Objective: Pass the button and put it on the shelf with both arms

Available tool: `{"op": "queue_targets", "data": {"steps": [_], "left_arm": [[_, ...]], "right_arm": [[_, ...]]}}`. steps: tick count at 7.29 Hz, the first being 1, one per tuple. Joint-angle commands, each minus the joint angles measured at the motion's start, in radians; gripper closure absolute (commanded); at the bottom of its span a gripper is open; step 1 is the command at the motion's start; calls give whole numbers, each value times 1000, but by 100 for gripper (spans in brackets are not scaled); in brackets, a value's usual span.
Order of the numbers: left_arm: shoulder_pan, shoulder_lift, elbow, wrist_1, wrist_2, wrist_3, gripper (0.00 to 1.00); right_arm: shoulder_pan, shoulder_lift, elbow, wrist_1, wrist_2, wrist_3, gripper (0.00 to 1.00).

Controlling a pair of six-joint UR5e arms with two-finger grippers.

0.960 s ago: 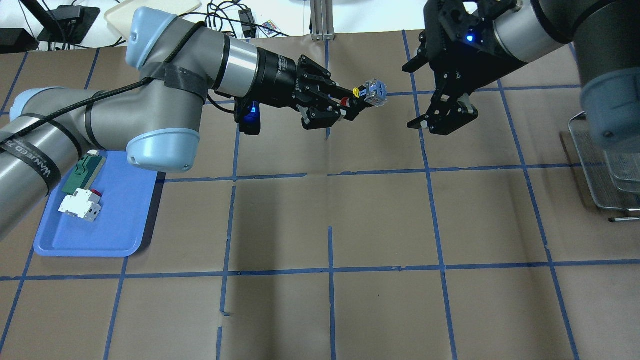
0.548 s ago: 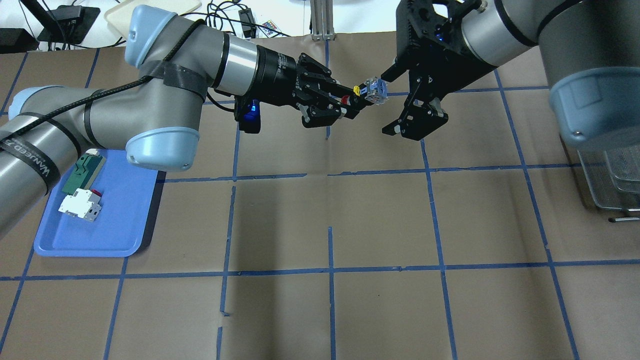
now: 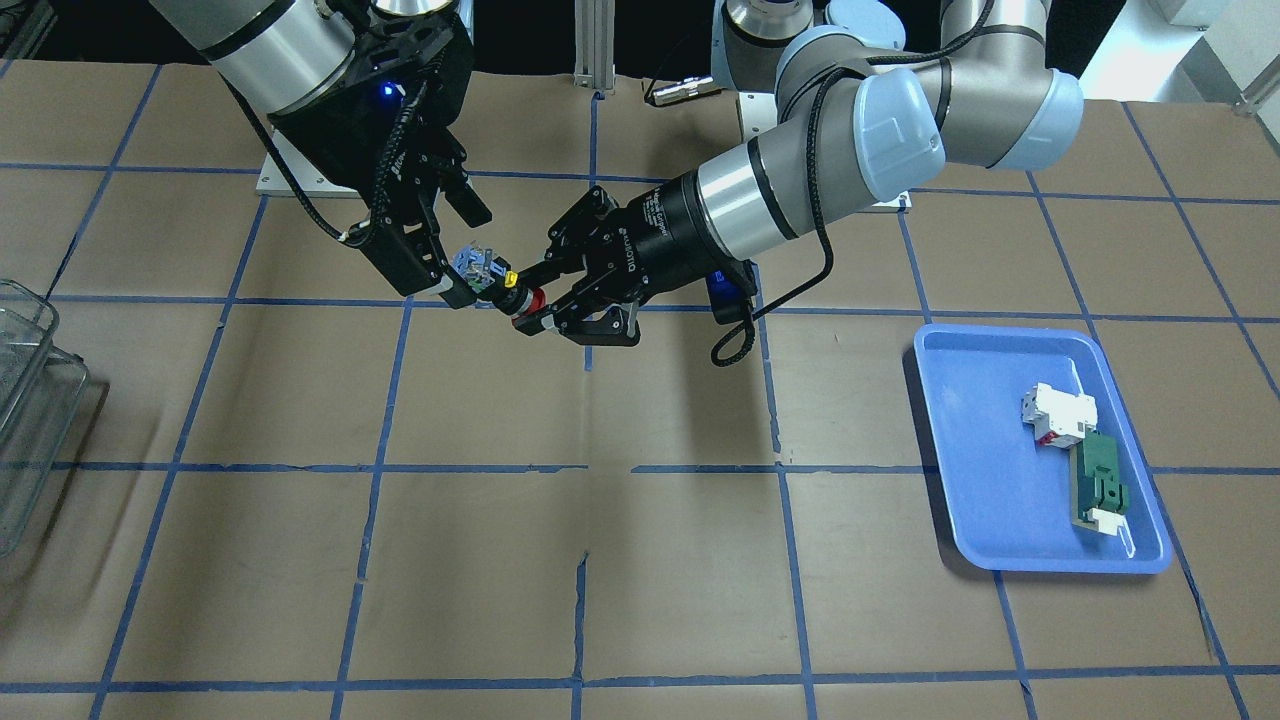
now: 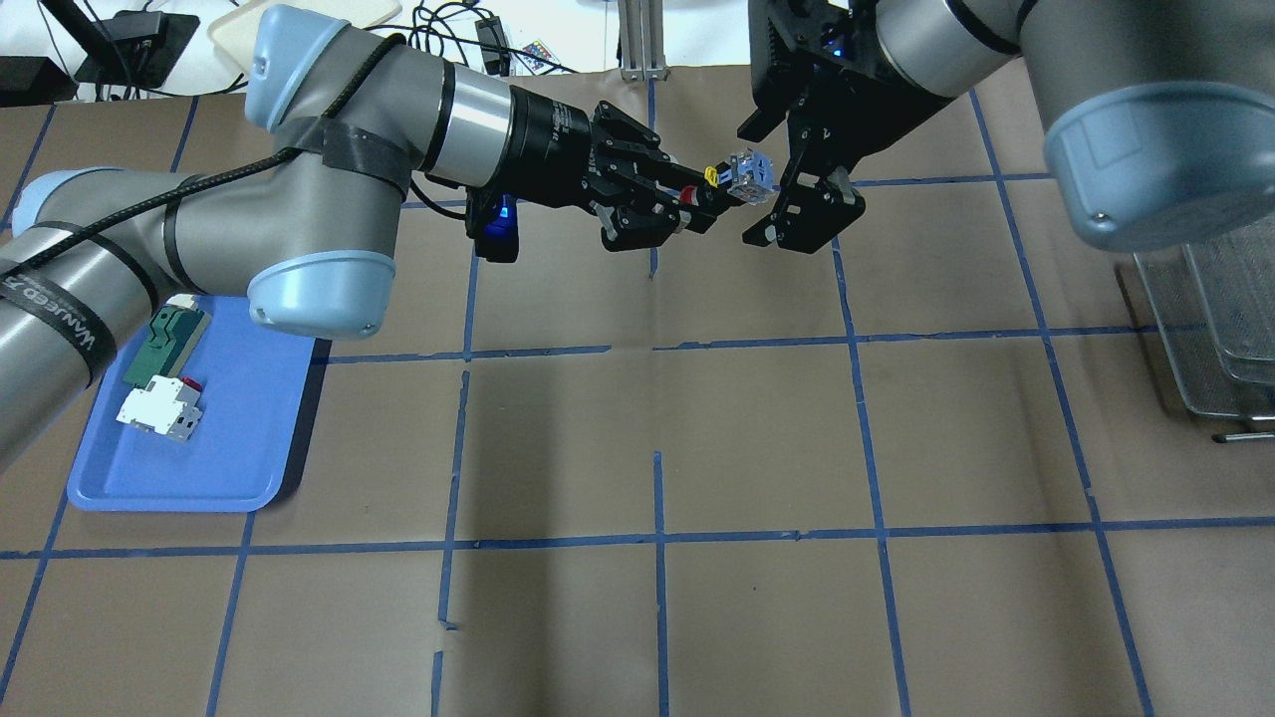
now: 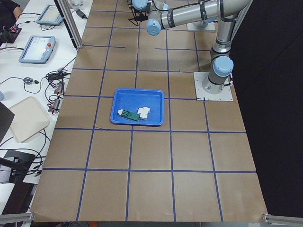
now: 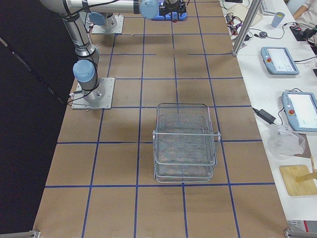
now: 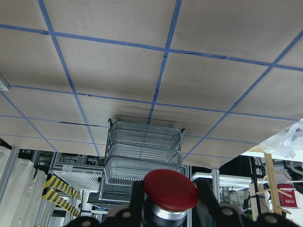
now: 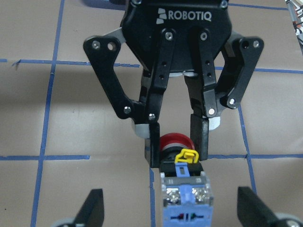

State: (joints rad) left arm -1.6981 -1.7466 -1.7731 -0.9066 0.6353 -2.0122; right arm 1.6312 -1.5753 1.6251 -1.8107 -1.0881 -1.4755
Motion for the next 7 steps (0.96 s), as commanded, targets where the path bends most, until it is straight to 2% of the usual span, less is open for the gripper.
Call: {"op": "queue_targets", "data": {"steps": [1, 2, 3, 4, 5, 6, 7], "left_arm": [[2, 15, -5, 0, 1, -3, 100], [3, 18, -6, 0, 0, -3, 100], [5, 19, -8, 0, 0, -3, 100], [5, 19, -9, 0, 1, -3, 100], [5, 19, -8, 0, 1, -3, 100], [5, 19, -6, 0, 1, -5, 100], [3, 19, -6, 0, 1, -5, 100]], "right_arm": [[2, 3, -5, 5, -4, -2, 17], [1, 4, -7, 1, -4, -5, 18], [1, 4, -7, 1, -6, -8, 26], [2, 3, -10, -1, -9, -8, 69], [1, 1, -10, -7, -10, -9, 83], [1, 3, -10, -7, -1, -6, 89], [2, 3, -10, -10, 0, -9, 92]]}}
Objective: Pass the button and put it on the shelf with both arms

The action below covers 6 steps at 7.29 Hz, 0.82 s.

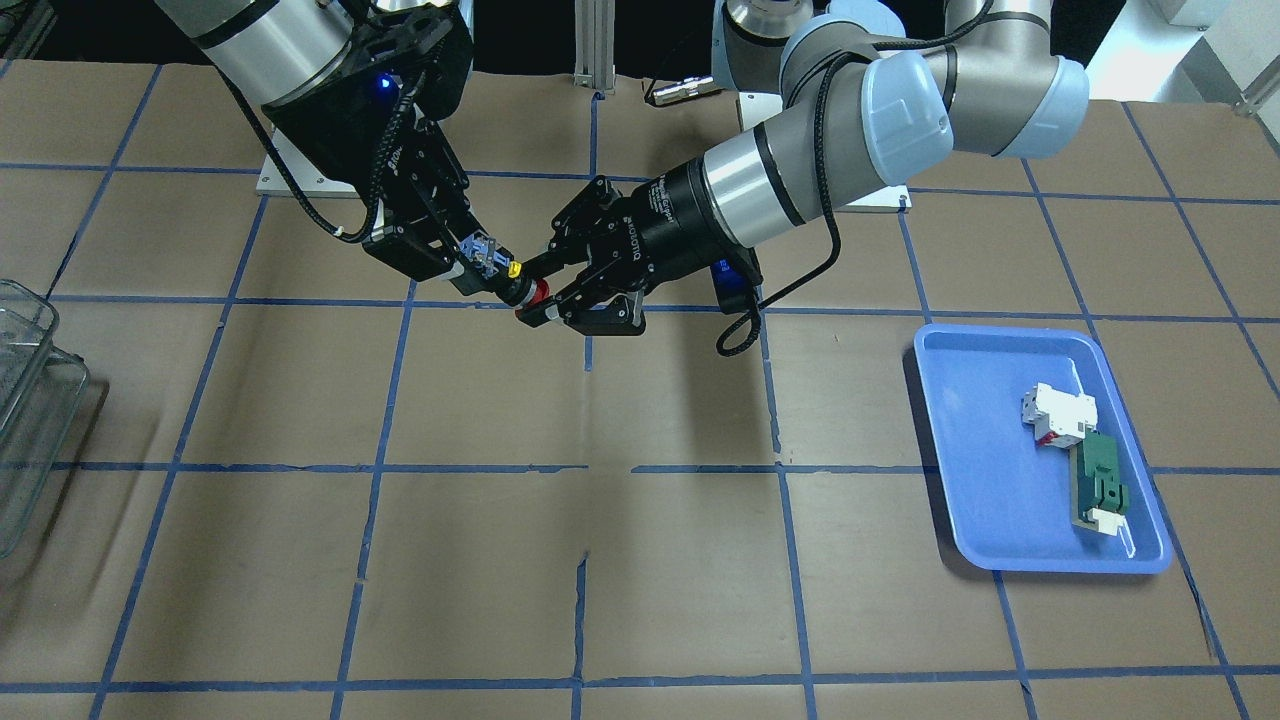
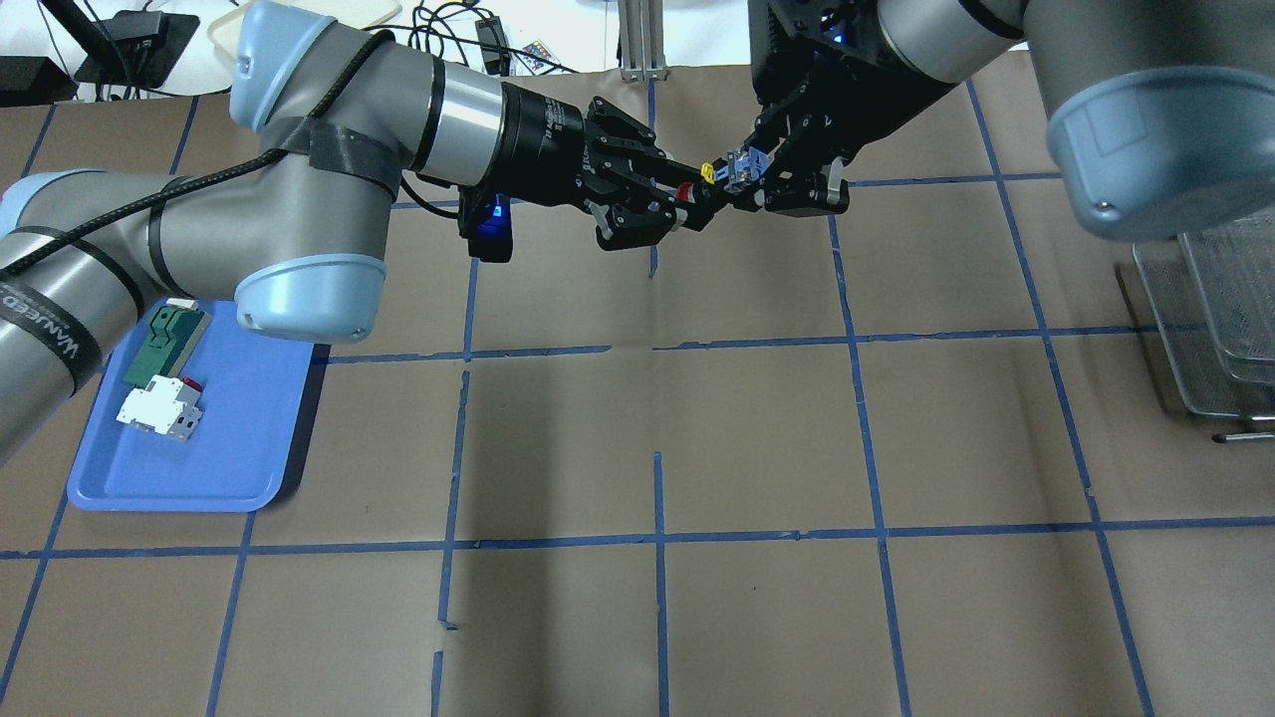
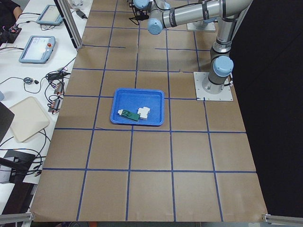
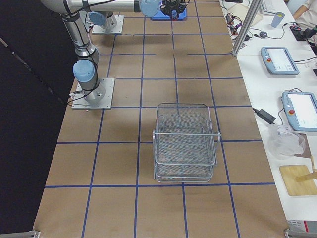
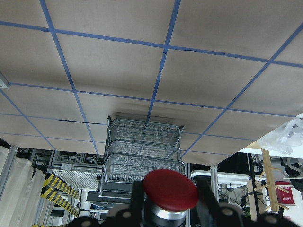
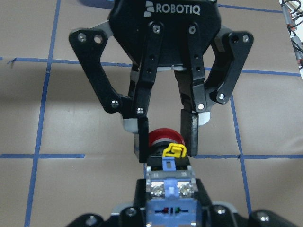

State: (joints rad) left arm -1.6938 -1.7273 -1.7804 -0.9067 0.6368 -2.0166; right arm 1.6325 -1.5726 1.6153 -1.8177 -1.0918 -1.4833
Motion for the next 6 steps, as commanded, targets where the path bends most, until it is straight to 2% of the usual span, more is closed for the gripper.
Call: {"op": "queue_targets", "data": {"steps": [1, 2, 3, 4, 5, 6], "left_arm": [[-1, 2, 2, 0, 0, -1, 100], [-1, 2, 7, 0, 0, -1, 100], [-1, 2, 7, -1, 7, -14, 82], [-1, 0, 7, -1, 11, -78, 36], [-1, 3, 9, 0, 11, -85, 9], [-1, 12, 10, 0, 9, -85, 0]], "right_arm": [[0, -1, -2, -5, 6, 0, 93], [1, -1, -2, -5, 6, -2, 94], [1, -1, -2, -5, 6, -2, 94], [1, -1, -2, -5, 6, -2, 95], [1, -1, -2, -5, 6, 0, 95], [1, -1, -2, -3, 6, 0, 95]]}}
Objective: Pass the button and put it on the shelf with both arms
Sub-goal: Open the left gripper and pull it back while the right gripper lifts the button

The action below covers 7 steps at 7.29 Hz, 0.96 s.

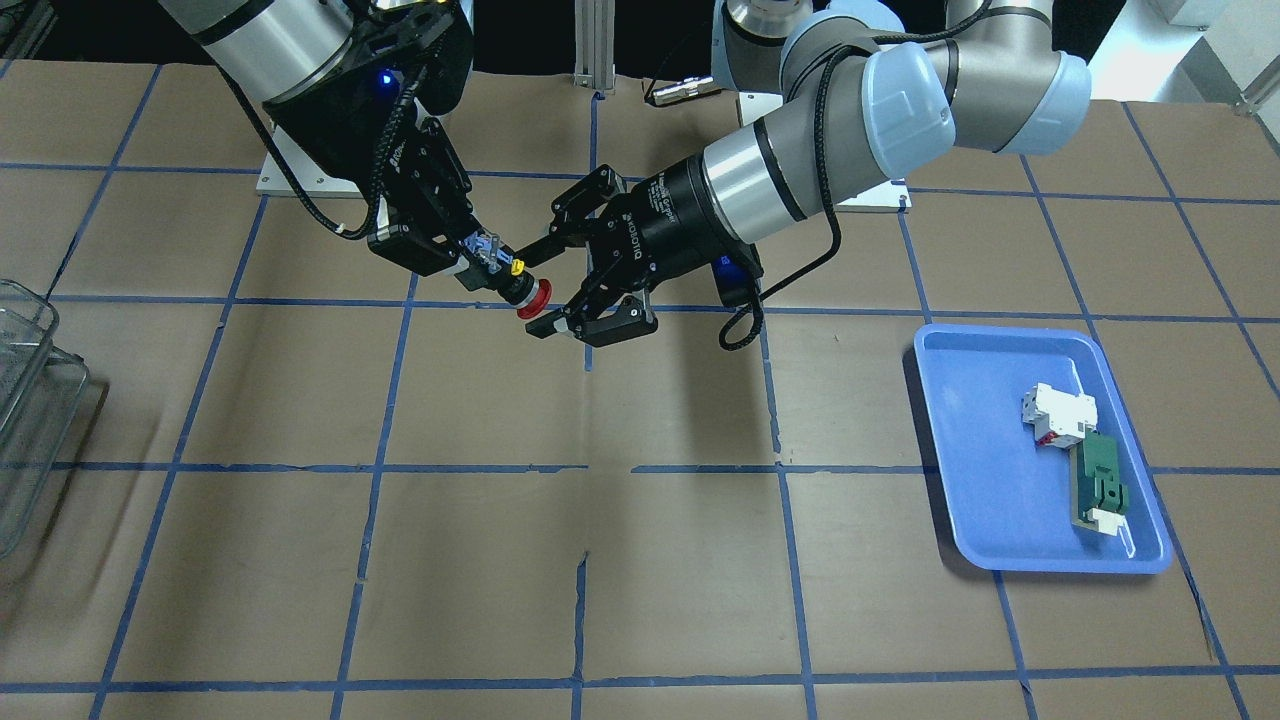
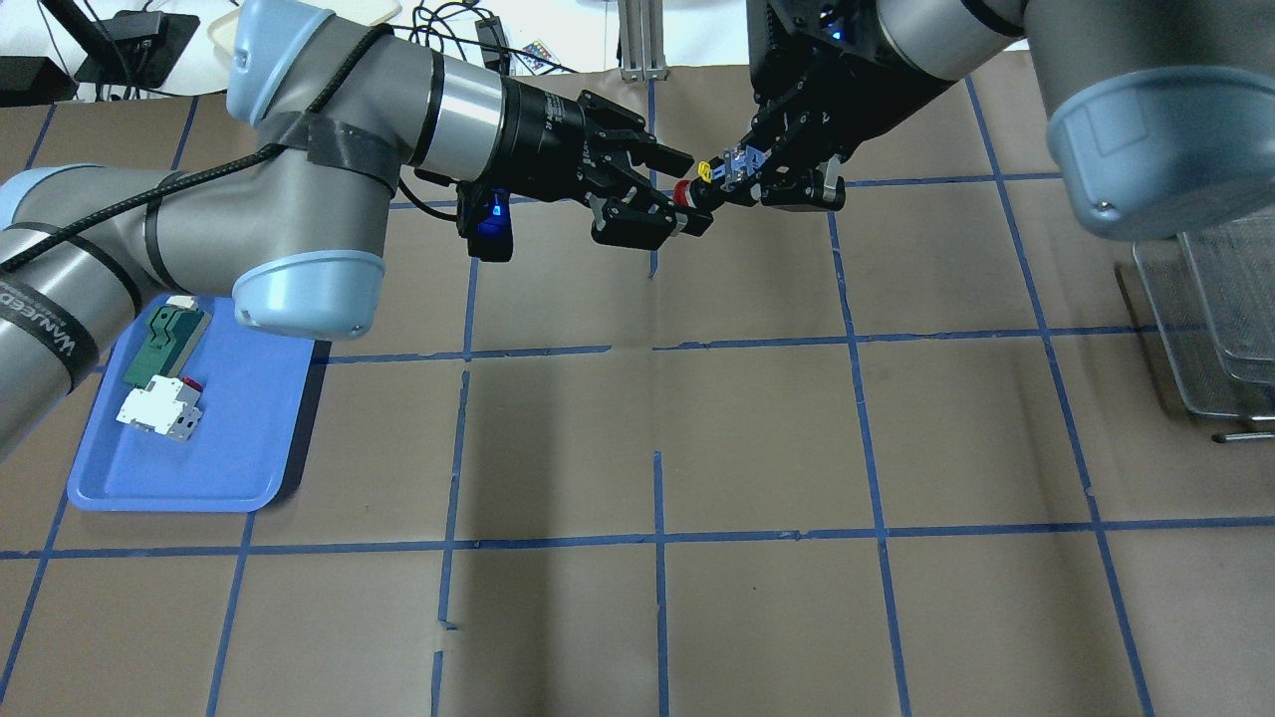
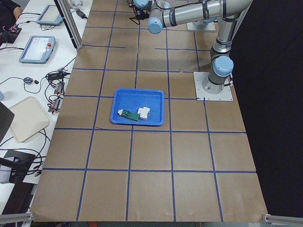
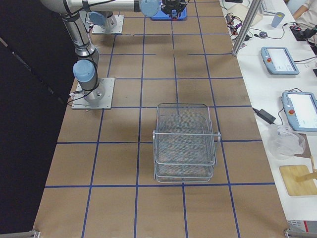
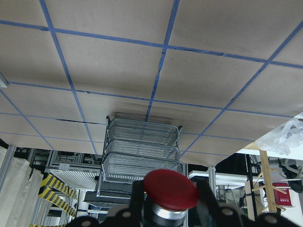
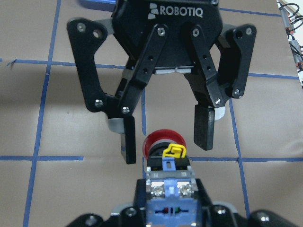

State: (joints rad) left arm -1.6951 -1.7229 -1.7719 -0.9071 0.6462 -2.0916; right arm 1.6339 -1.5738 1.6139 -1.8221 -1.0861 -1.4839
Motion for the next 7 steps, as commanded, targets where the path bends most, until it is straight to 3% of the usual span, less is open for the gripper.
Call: {"op": "queue_targets", "data": {"steps": [1, 2, 3, 4, 6, 7], "left_arm": [[2, 12, 3, 1, -8, -10, 0], [11, 19, 3, 1, -1, 2, 0], [49, 19, -4, -4, 6, 62, 0], [122, 20, -6, -9, 54, 237, 1], [214, 20, -6, -25, 254, 650, 1], [224, 25, -1, -100, 391, 882, 1]], "right_arm": [[-2, 3, 0, 1, -8, 1, 95], [-20, 5, 6, 6, -21, -7, 95], [-38, 6, 6, 9, -134, -7, 96], [-116, 15, 6, 7, -182, -12, 97], [-379, 38, 6, 15, -192, -77, 97], [-481, 55, 0, 14, -265, -137, 97]]}}
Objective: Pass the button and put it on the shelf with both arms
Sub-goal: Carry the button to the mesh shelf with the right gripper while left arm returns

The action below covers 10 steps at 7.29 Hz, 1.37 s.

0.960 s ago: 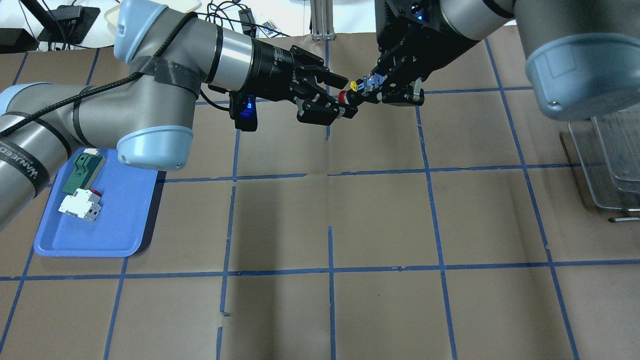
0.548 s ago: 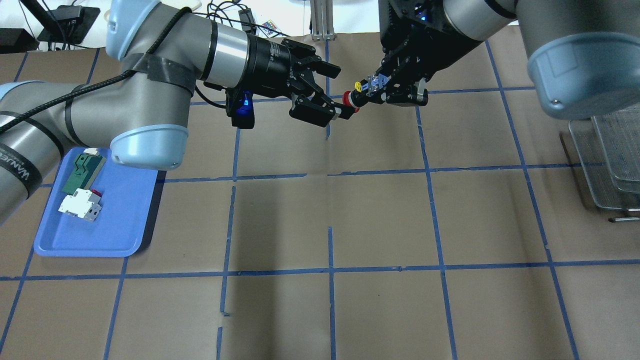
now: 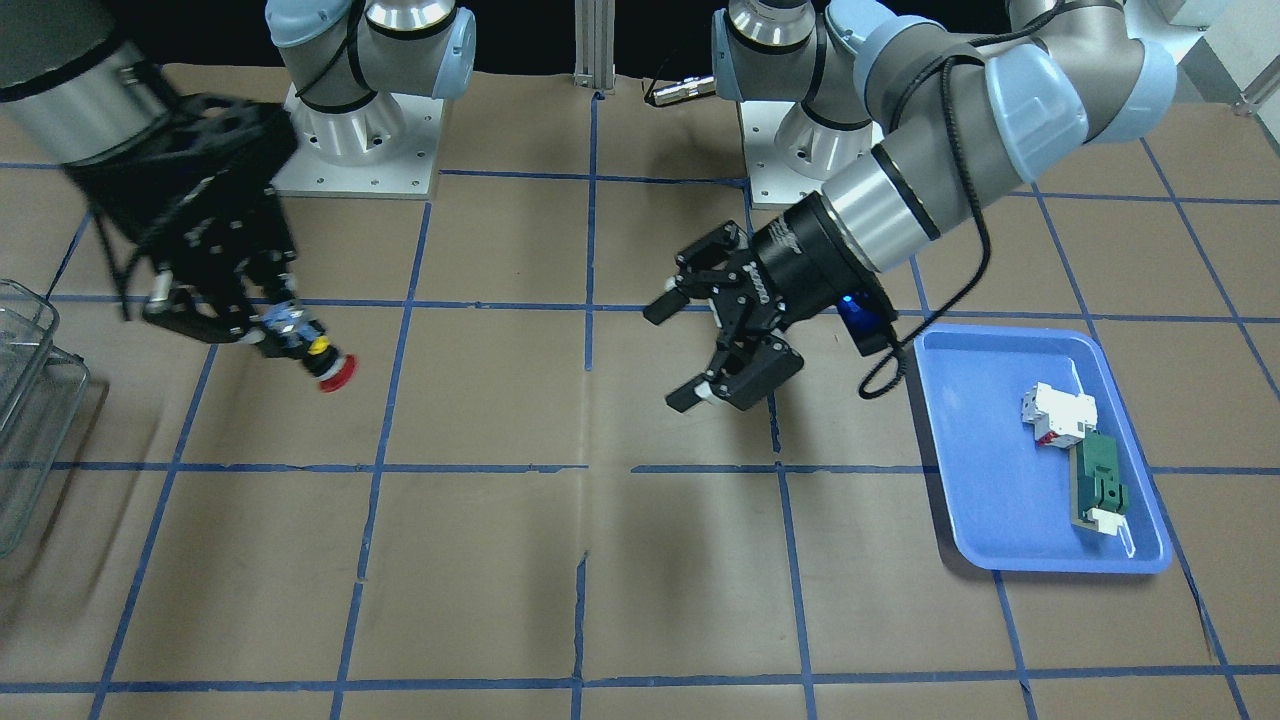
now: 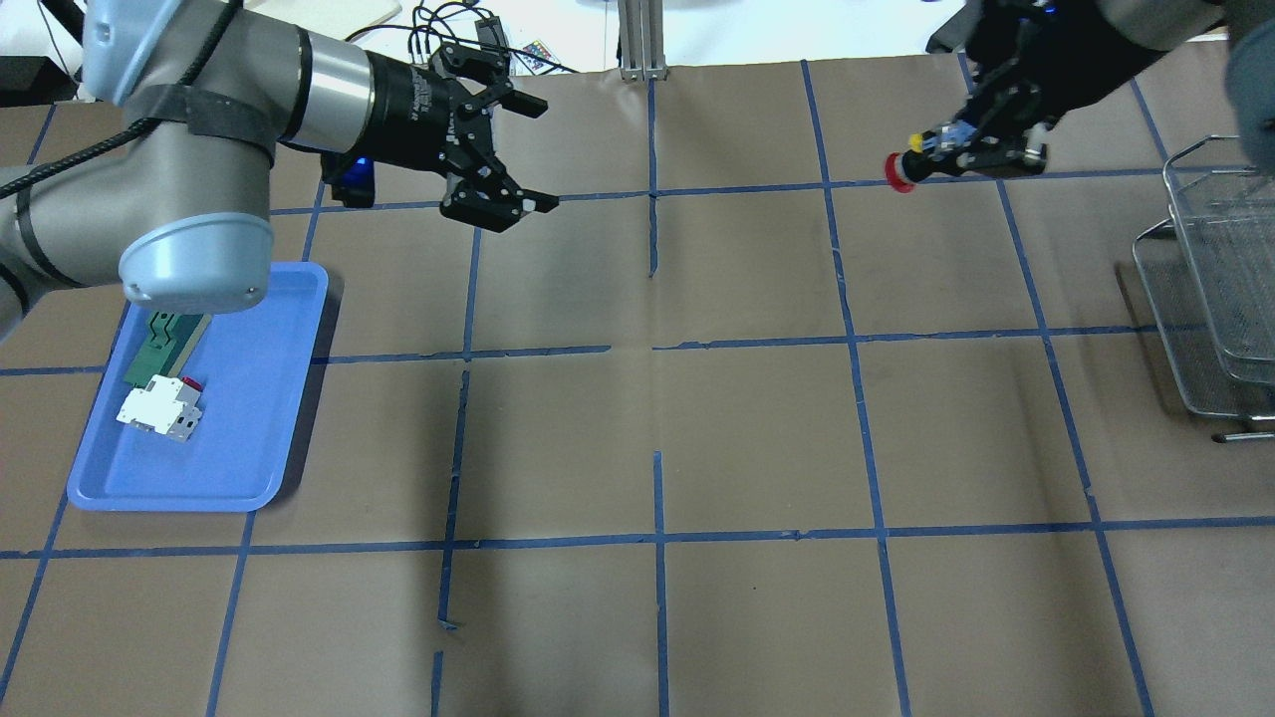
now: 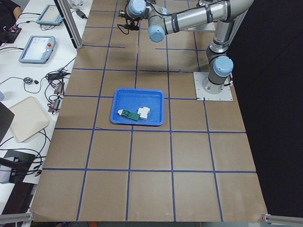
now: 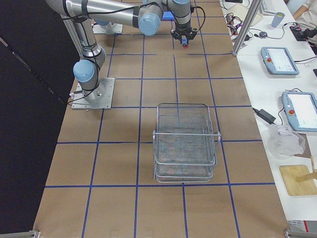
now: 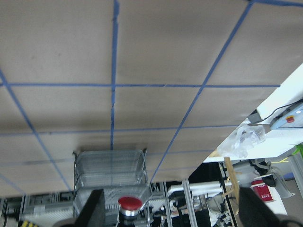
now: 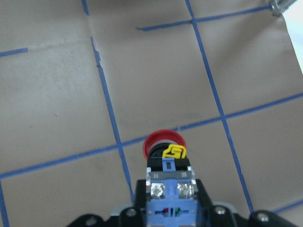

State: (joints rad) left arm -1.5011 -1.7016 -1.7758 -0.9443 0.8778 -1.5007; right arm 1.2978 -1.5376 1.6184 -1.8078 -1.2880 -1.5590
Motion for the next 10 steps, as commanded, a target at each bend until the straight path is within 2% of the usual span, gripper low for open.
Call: {"op": "queue_targets", "data": {"steps": [1, 2, 3, 4, 6, 7, 8, 9, 10], "left_arm": [[33, 16, 10, -183, 316, 524, 0], [33, 37, 21, -262, 436, 706, 0], [33, 63, 33, -304, 517, 931, 0], [33, 92, 47, -376, 615, 1074, 0], [30, 173, 58, -555, 638, 1147, 0], [25, 198, 61, -568, 636, 1266, 0], [24, 220, 56, -594, 683, 1290, 0], [31, 232, 67, -576, 761, 1356, 0], [25, 241, 53, -579, 777, 1479, 0]], "right_arm": [[-255, 34, -2, -13, -135, -252, 99], [-382, 46, -8, -16, -137, -322, 99], [-469, 75, -9, -19, -152, -457, 98], [-520, 89, -8, -13, -161, -504, 98], [-540, 102, -6, -18, -194, -504, 90], [-540, 118, -8, -19, -192, -501, 83], [-540, 123, -8, -27, -192, -500, 65], [-540, 125, -8, -28, -189, -494, 41], [-542, 149, -9, -36, -189, -493, 17]]}}
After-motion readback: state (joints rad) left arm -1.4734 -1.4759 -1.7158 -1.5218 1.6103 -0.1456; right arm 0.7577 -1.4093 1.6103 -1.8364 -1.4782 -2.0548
